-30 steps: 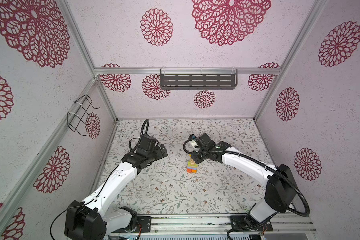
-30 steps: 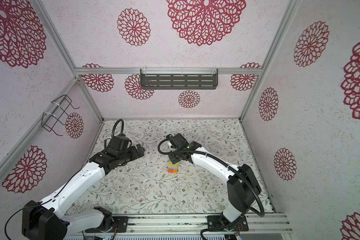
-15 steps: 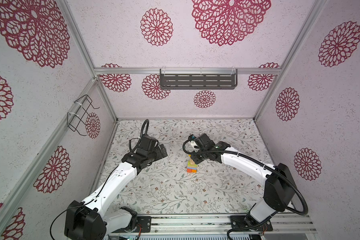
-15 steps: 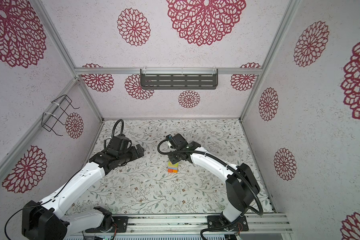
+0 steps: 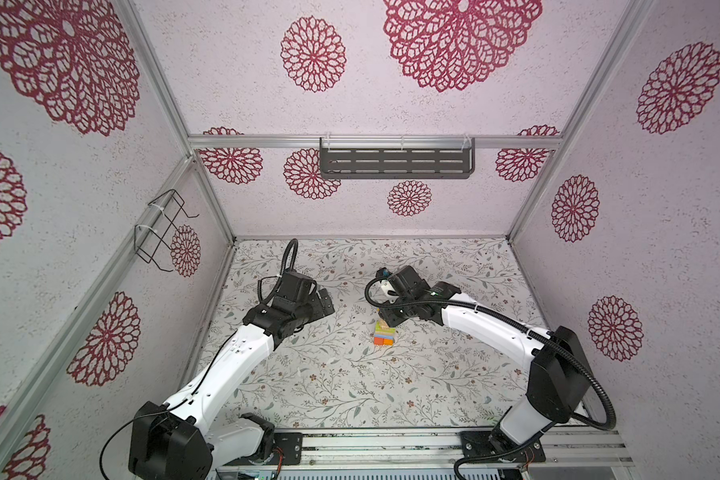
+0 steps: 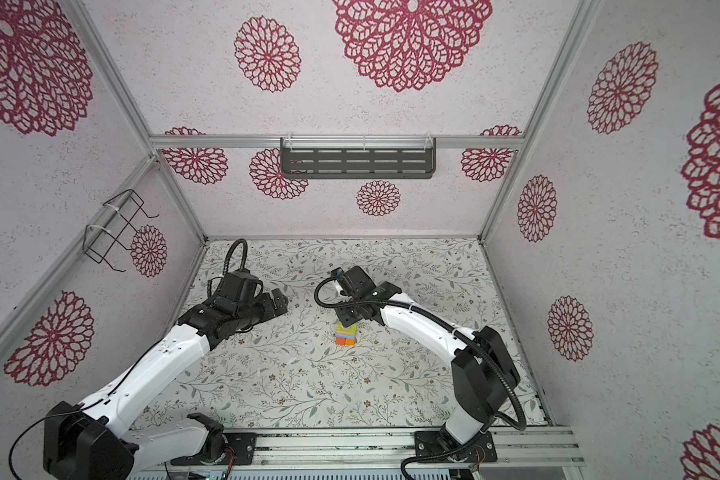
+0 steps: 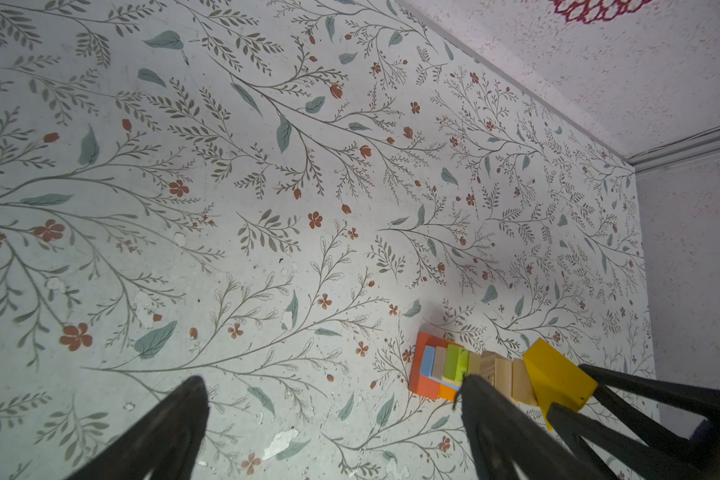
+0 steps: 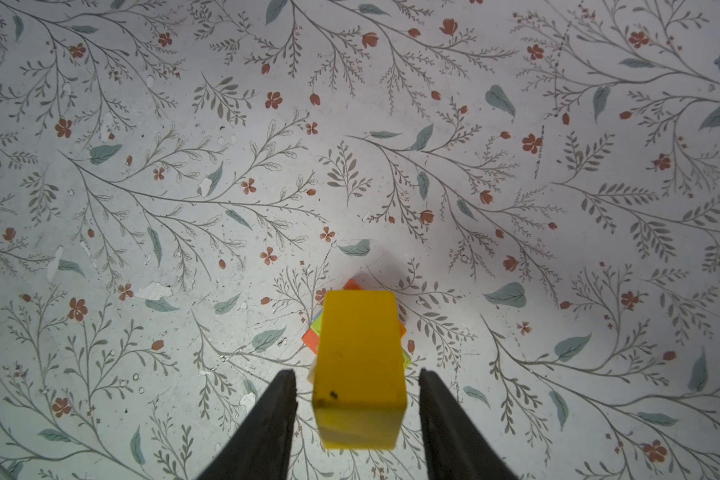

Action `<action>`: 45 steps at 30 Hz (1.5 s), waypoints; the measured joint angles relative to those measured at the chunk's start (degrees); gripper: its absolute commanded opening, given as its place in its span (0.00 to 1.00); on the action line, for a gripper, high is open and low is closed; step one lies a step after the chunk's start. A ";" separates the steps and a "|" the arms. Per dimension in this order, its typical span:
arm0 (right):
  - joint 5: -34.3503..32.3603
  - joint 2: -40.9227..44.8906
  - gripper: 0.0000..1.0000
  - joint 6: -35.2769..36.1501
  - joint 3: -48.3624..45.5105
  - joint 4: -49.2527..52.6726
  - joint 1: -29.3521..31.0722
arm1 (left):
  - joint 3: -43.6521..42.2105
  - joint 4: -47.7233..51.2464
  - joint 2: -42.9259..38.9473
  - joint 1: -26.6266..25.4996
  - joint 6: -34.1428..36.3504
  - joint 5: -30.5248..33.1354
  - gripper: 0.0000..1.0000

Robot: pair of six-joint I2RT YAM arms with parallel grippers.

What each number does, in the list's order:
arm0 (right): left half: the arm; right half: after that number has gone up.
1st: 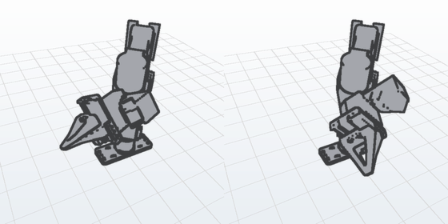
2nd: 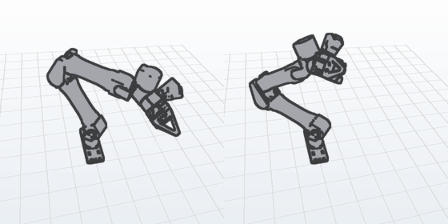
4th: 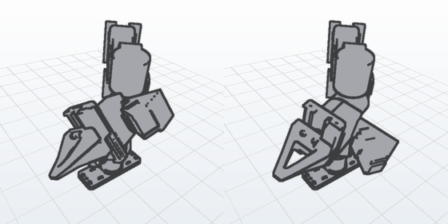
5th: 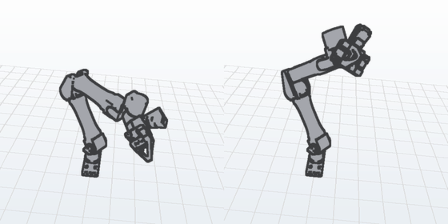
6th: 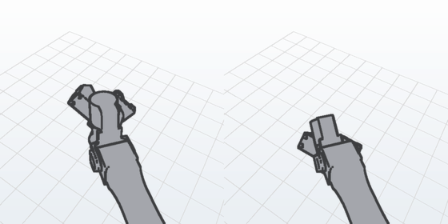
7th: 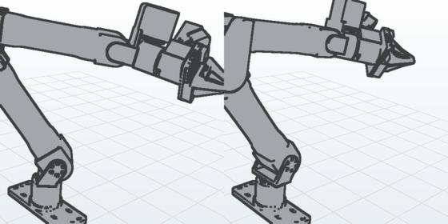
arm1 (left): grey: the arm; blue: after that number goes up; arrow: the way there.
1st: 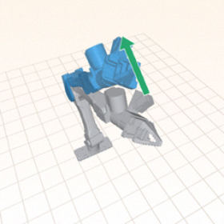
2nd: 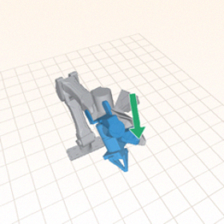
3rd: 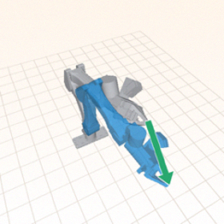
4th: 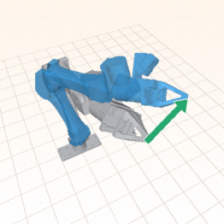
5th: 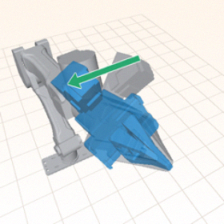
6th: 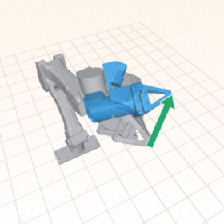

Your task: Build the wood block tower

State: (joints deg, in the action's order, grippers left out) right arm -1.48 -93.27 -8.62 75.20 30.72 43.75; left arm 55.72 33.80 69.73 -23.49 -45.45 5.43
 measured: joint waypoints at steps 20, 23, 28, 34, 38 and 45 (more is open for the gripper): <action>-2.34 6.47 0.67 -0.46 1.05 0.02 -0.11 | 3.21 5.14 -5.77 0.02 0.72 2.12 0.97; -2.82 10.40 0.69 -1.29 0.81 -0.35 -0.11 | 3.41 6.05 -7.56 0.02 0.68 2.75 0.97; -3.28 19.71 0.77 -3.39 -4.42 -3.08 -0.20 | 3.32 7.82 -10.58 0.02 0.22 4.20 0.97; -4.22 31.82 0.90 -5.92 -17.49 -6.88 -4.74 | -0.44 8.15 -14.14 0.13 -0.20 8.81 0.97; -5.03 36.61 0.98 -7.96 -26.38 -9.14 -12.50 | -3.67 8.50 -13.97 0.31 -0.15 11.87 0.97; -9.40 38.21 0.99 -9.16 -37.99 -13.99 -22.84 | -9.20 4.66 -14.60 0.39 0.70 13.73 0.97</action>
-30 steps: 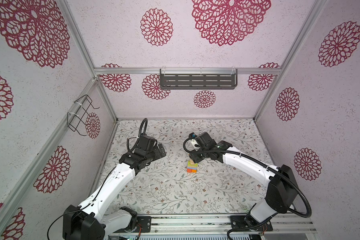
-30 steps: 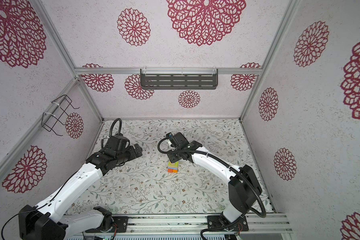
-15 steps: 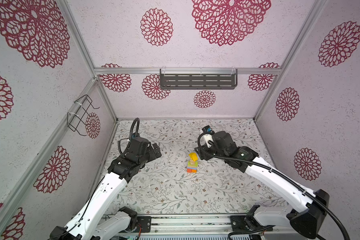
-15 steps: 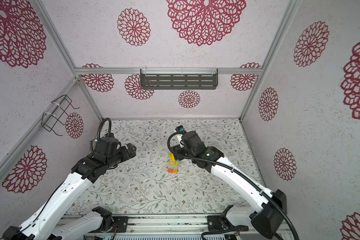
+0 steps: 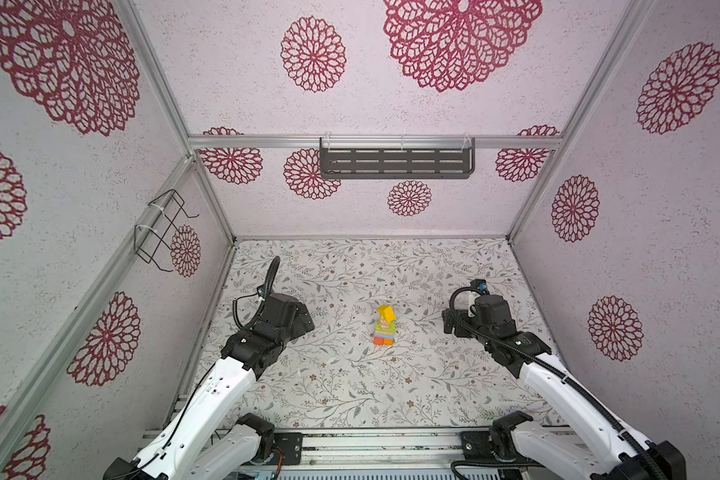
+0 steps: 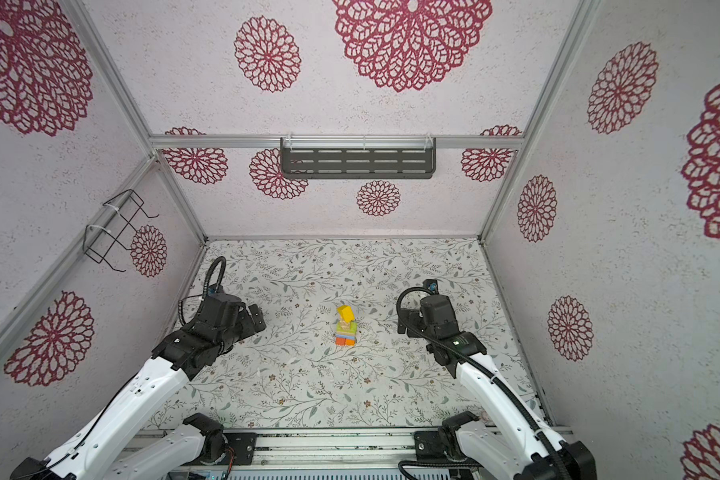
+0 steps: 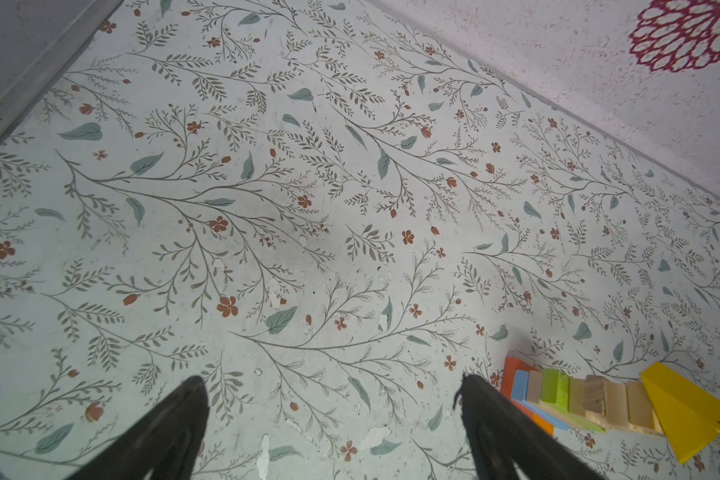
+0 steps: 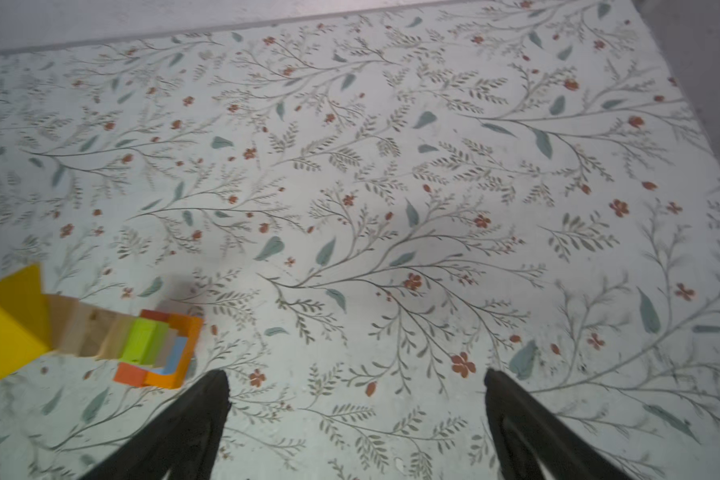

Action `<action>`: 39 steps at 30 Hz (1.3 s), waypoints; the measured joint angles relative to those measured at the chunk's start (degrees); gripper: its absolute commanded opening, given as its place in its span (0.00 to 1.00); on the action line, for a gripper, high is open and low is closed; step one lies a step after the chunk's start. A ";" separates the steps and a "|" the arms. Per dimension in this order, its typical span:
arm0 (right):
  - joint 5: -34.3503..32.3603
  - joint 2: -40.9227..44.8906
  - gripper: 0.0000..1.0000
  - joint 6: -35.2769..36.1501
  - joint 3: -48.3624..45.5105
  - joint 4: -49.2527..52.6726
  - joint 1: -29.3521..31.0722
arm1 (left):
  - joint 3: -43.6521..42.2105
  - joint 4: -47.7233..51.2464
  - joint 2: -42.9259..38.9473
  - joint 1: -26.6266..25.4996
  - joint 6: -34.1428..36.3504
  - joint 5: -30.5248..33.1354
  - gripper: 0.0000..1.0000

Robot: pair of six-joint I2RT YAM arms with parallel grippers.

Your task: Build the wood block tower

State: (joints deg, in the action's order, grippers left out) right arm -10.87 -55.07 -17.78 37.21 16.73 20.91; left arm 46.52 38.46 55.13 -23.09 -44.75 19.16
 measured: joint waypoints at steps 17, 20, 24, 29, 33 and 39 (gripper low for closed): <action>-22.93 8.52 0.99 9.20 -27.96 -41.48 -0.55 | -5.18 -22.05 6.60 0.74 7.78 26.64 0.98; -23.43 7.85 0.99 11.74 -29.11 -47.25 -1.03 | -4.94 -24.44 9.31 2.16 12.02 29.79 0.97; -24.24 3.23 0.99 14.08 -29.38 -54.10 -1.73 | -0.92 -23.74 12.02 4.15 16.09 32.59 0.97; -25.51 -5.55 0.99 17.79 -30.29 -63.41 -1.81 | -2.73 -29.31 8.63 6.97 21.27 33.90 0.97; -26.40 -13.11 0.99 21.68 -31.71 -71.63 -1.90 | -11.78 -38.69 4.24 12.22 25.81 30.71 0.97; -27.85 -19.87 0.99 26.14 -31.47 -79.84 -2.01 | -22.71 -53.27 6.67 20.81 28.63 23.30 0.97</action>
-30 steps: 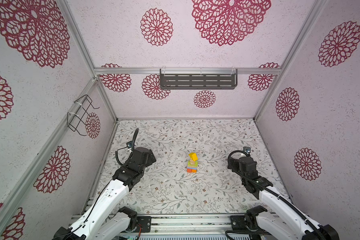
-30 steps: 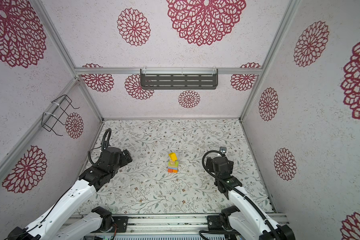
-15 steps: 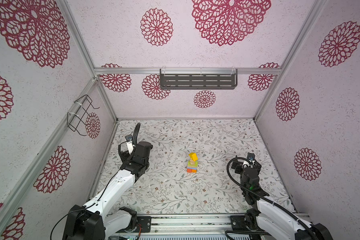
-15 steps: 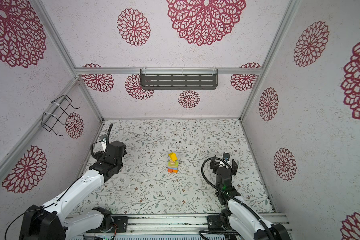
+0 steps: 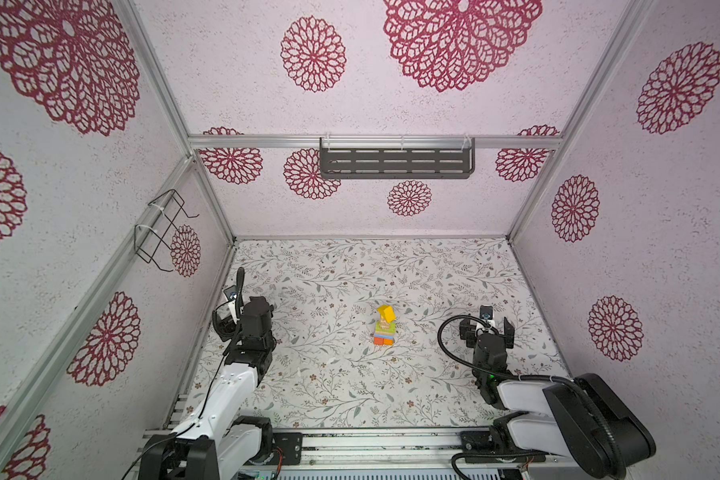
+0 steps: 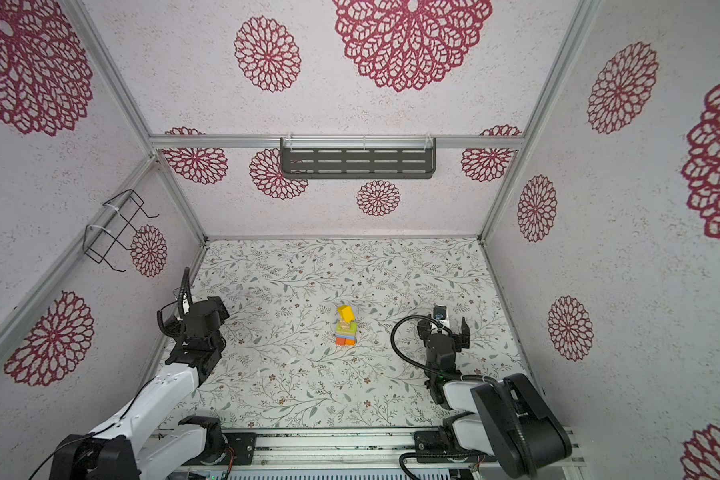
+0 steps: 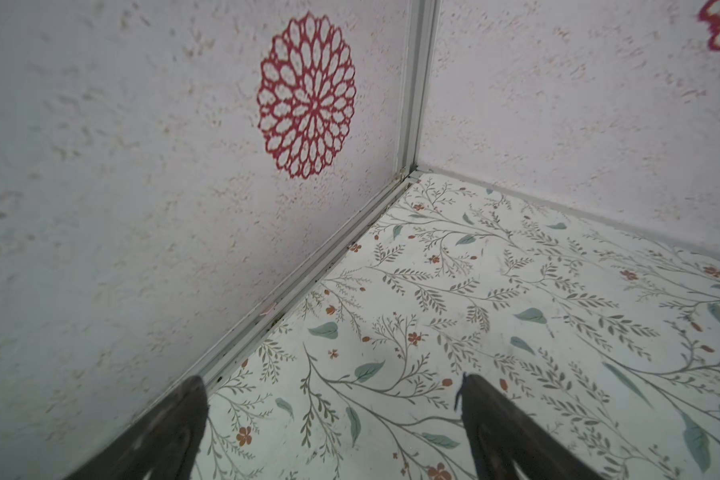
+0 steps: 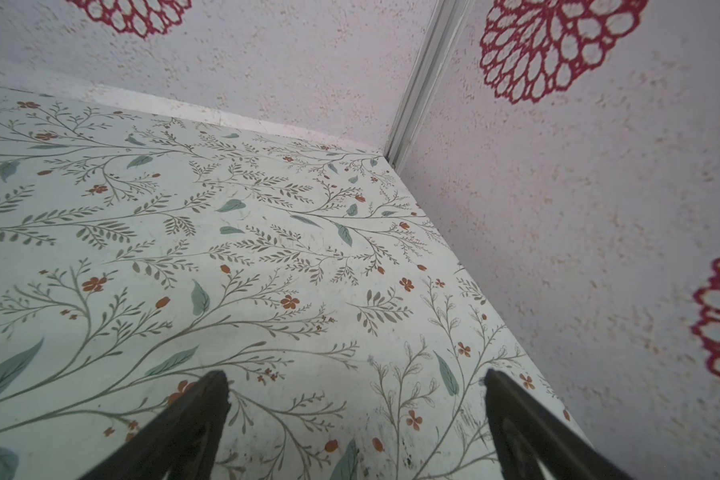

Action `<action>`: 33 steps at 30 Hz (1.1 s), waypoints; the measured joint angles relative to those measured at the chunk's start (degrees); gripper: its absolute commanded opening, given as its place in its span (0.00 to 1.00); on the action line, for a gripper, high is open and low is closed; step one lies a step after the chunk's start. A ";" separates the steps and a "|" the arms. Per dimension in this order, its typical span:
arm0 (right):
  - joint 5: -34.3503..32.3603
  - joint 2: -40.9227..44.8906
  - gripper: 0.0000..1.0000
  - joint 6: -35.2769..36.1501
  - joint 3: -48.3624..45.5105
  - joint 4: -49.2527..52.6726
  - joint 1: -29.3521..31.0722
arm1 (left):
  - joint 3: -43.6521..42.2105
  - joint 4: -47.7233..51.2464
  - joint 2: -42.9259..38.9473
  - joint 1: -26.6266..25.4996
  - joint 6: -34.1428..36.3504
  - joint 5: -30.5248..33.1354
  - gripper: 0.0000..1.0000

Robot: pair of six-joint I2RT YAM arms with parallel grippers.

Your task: Build the wood block tower

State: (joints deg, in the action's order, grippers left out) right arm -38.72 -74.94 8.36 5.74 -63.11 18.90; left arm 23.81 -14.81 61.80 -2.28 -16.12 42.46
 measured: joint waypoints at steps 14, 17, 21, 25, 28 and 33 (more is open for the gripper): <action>-1.95 -3.87 0.98 1.36 -5.66 -23.23 -7.15 | 0.81 -21.79 20.15 8.35 3.32 -16.26 0.97; -0.90 -1.60 0.98 -0.02 -5.66 -22.36 -7.87 | 1.31 -25.79 23.78 8.35 3.85 -19.02 0.97; 2.14 -0.48 0.99 -3.15 -5.05 -18.82 -8.72 | 0.85 -29.33 26.29 8.35 4.52 -22.05 0.97; 4.76 -5.66 0.99 -6.03 -5.49 -22.86 -10.45 | -0.81 -33.79 26.36 8.35 4.57 -22.51 0.97; 6.51 -12.02 0.99 -6.51 -5.51 -24.50 -10.80 | -2.14 -36.33 26.36 8.24 4.61 -22.38 0.97; 10.62 -15.08 0.99 -6.45 -5.03 -25.99 -10.88 | -5.16 -42.40 26.36 6.34 6.71 -22.43 0.97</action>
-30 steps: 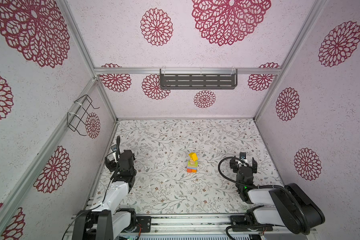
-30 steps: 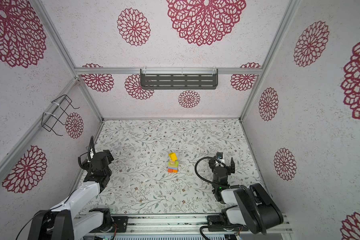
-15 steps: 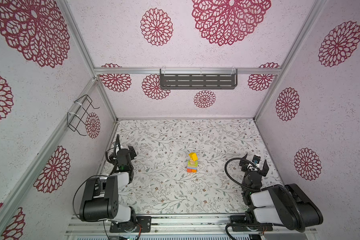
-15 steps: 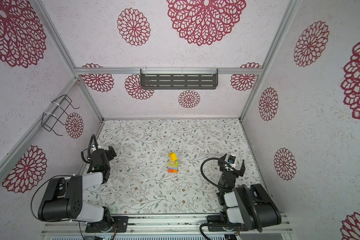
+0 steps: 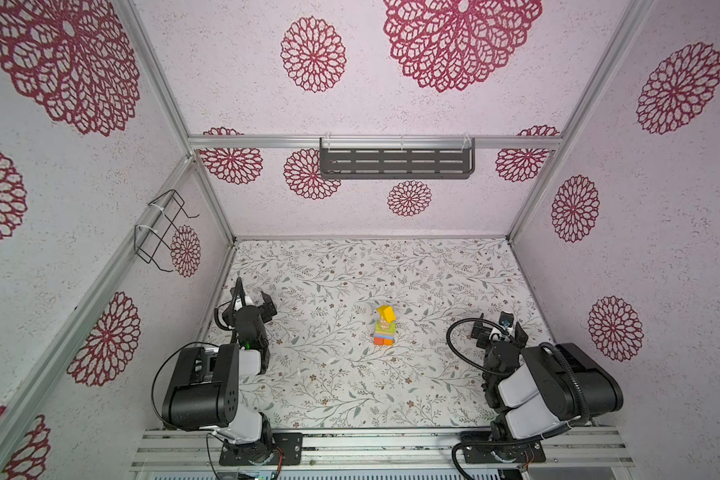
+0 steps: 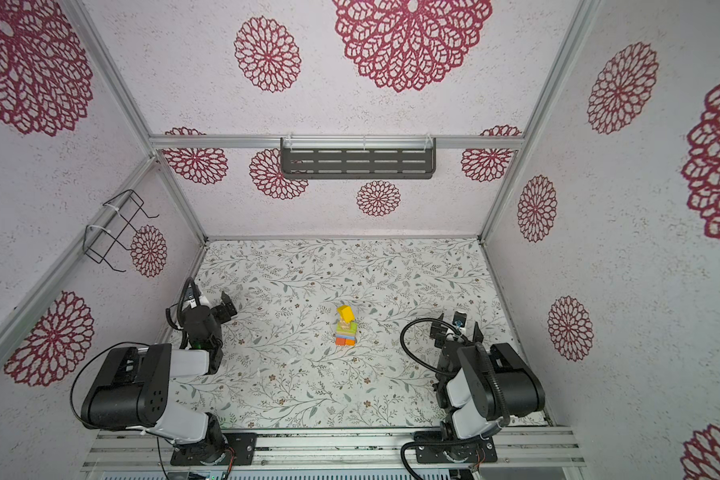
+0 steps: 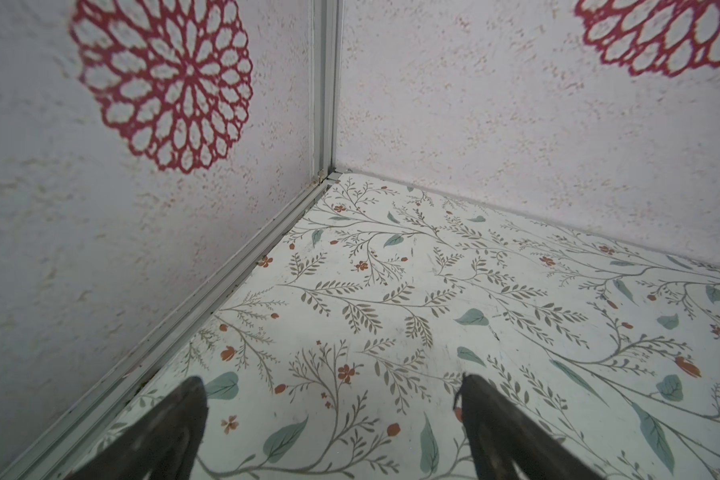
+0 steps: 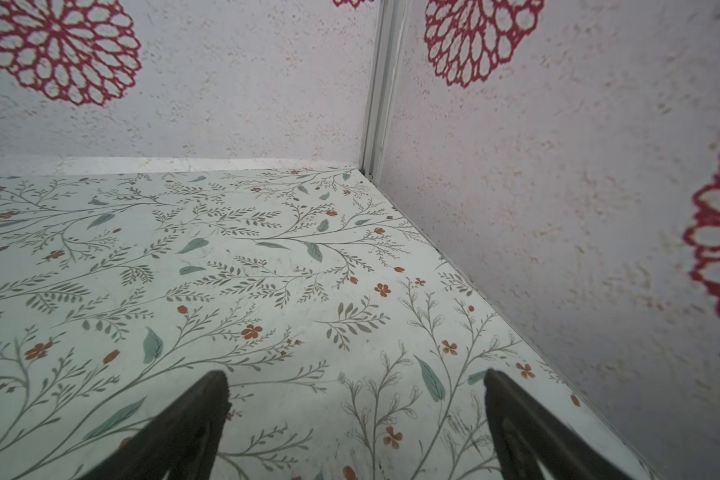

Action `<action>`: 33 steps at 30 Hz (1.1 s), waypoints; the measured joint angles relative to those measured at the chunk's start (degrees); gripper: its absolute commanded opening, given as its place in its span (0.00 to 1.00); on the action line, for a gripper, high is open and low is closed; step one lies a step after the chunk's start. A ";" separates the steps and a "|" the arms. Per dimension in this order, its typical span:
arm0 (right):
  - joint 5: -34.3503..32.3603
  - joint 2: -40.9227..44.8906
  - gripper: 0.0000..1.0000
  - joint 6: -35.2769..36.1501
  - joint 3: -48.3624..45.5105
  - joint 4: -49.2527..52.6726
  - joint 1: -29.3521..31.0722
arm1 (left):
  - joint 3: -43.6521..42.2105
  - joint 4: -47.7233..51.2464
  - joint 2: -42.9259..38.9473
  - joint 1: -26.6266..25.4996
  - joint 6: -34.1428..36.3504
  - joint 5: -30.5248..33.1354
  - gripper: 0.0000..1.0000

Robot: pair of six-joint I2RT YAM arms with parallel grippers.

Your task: Build the wood block tower

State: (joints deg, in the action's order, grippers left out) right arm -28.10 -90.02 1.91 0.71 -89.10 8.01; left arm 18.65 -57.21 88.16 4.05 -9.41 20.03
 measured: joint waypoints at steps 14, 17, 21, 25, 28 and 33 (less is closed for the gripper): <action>7.69 0.24 0.99 -1.99 13.77 15.17 -5.01 | 6.10 5.88 1.31 2.99 1.25 -5.51 0.97; 8.96 0.76 0.99 -2.60 13.79 17.64 -6.10 | 6.10 7.04 1.31 2.95 1.07 -6.62 0.97; 10.25 0.76 0.99 -3.04 13.49 20.22 -6.05 | 6.05 7.39 1.31 2.95 0.98 -7.19 0.97; 10.40 0.76 0.99 -3.04 13.49 20.57 -6.05 | 6.05 7.43 1.31 2.95 0.96 -7.39 0.97; 10.43 0.76 0.99 -3.04 13.49 20.85 -6.05 | 6.05 7.43 1.31 2.95 0.96 -7.50 0.97; 10.43 0.76 0.99 -3.04 13.49 20.96 -6.05 | 6.05 7.43 1.31 2.89 0.96 -7.50 0.97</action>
State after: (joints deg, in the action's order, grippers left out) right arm -17.67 -89.25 -1.13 14.20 -68.14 1.96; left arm 24.71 -49.78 89.47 6.94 -8.45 12.53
